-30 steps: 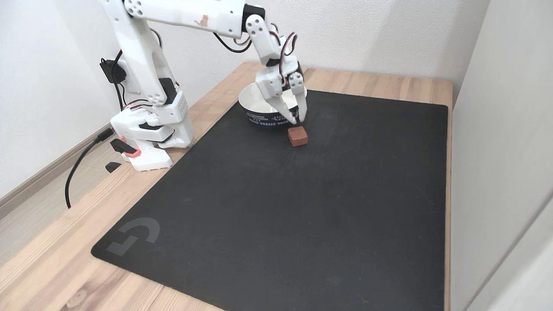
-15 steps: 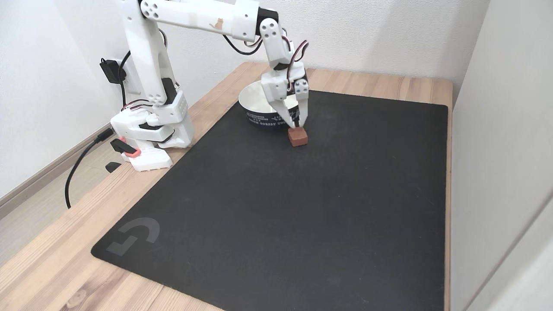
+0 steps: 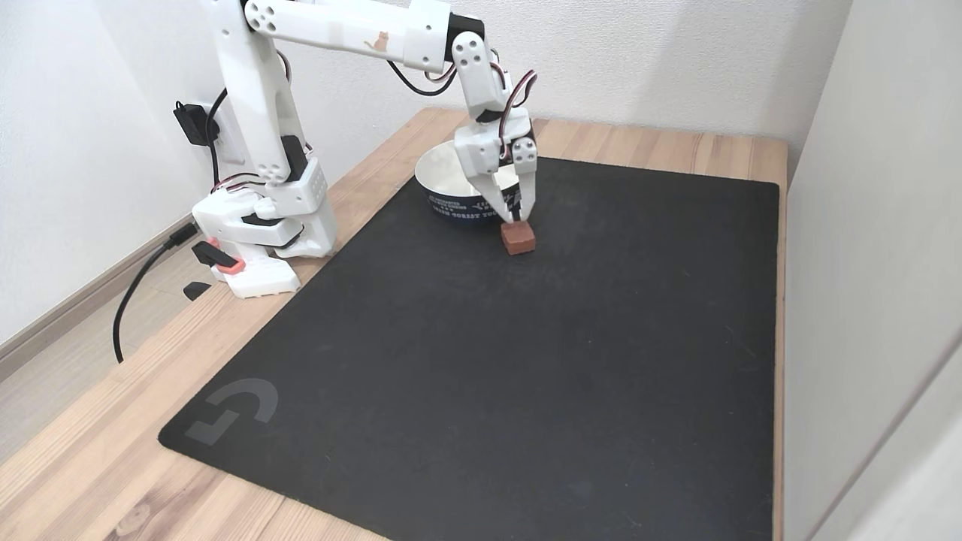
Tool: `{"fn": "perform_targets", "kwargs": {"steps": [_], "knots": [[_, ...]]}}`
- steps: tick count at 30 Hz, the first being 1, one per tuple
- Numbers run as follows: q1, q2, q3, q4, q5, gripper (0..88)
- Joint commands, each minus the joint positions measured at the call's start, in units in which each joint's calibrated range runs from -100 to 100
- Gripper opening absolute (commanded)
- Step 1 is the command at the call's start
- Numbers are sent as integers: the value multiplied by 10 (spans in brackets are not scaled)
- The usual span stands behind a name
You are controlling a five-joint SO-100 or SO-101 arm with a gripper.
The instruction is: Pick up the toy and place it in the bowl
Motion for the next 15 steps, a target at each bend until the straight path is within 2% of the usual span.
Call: {"fn": "perform_targets", "kwargs": {"steps": [1, 6, 11, 15], "knots": [[6, -2, -25, -2, 4, 29], [6, -2, -25, 1, 6, 29], [4, -3, -25, 1, 59, 31], [5, -3, -25, 1, 62, 31]]}}
